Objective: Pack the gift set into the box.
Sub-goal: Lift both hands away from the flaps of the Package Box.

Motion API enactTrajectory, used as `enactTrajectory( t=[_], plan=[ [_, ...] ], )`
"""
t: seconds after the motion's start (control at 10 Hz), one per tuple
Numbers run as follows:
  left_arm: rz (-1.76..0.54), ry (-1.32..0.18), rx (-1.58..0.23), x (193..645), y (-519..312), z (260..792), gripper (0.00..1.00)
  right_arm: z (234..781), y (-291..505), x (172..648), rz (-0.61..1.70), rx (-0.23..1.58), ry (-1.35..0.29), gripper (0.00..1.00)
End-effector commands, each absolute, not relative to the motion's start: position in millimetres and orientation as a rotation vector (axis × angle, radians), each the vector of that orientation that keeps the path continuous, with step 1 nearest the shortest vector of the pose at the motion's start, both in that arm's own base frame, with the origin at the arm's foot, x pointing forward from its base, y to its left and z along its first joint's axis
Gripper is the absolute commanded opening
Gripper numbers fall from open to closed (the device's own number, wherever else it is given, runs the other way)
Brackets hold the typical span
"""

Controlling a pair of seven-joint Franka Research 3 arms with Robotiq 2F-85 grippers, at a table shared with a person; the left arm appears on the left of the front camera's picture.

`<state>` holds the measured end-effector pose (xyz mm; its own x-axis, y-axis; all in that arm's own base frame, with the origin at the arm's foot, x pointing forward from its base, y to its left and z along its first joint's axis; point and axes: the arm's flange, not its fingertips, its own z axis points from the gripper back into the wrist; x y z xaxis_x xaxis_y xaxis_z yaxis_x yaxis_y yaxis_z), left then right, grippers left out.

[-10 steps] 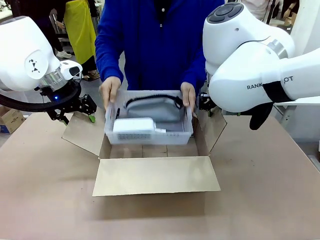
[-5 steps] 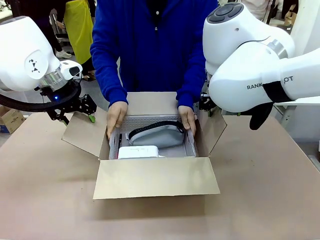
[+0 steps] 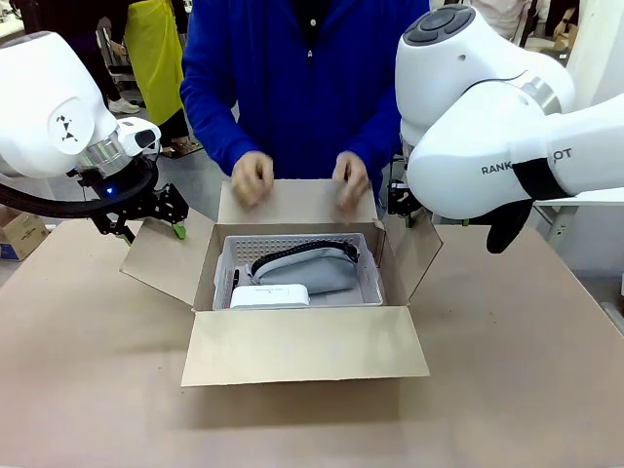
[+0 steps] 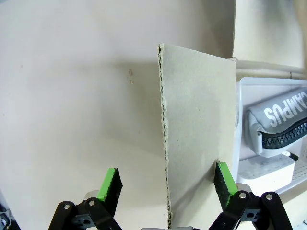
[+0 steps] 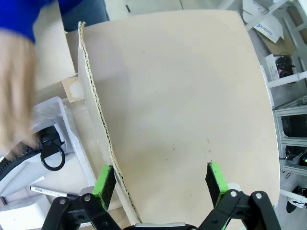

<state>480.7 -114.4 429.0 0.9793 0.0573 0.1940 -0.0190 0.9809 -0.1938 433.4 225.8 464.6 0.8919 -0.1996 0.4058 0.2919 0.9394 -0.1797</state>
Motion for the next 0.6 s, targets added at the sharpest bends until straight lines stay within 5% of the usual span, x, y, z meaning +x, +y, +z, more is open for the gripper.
enactTrajectory(
  t=[0.0, 0.2, 0.5],
  plan=[
    [0.052, -0.204, -0.178, 480, -114, 430, 1.0, 467, 224, 438, -0.251, -0.255, -0.403, 1.0],
    [0.039, -0.2, -0.192, 481, -114, 429, 1.0, 465, 226, 433, -0.258, -0.24, -0.394, 1.0],
    [-0.113, -0.229, -0.838, 428, -27, 503, 1.0, 545, 141, 402, -0.186, 0.343, -0.218, 1.0]
  ],
)
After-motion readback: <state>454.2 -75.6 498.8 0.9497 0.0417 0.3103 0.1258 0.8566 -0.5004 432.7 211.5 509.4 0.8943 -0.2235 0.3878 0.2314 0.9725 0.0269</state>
